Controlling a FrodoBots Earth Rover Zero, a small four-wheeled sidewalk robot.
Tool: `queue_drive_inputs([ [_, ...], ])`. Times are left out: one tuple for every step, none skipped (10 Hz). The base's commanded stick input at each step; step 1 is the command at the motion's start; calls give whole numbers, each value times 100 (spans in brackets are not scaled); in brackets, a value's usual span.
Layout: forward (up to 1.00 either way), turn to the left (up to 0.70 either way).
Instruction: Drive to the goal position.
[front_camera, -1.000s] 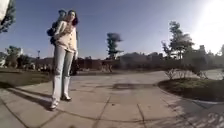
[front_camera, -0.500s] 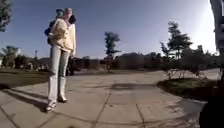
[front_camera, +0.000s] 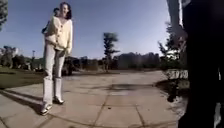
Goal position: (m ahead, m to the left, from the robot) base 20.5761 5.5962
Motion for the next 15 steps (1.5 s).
queue_drive_inputs([
  [21, -39],
  [21, -39],
  [21, -1],
  [21, 0],
  [21, 0],
  [21, 0],
  [21, 0],
  [21, 0],
  [21, 0],
  [21, 0],
  [21, 0],
  [21, 0],
  [21, 0],
  [21, 0],
  [21, 0],
])
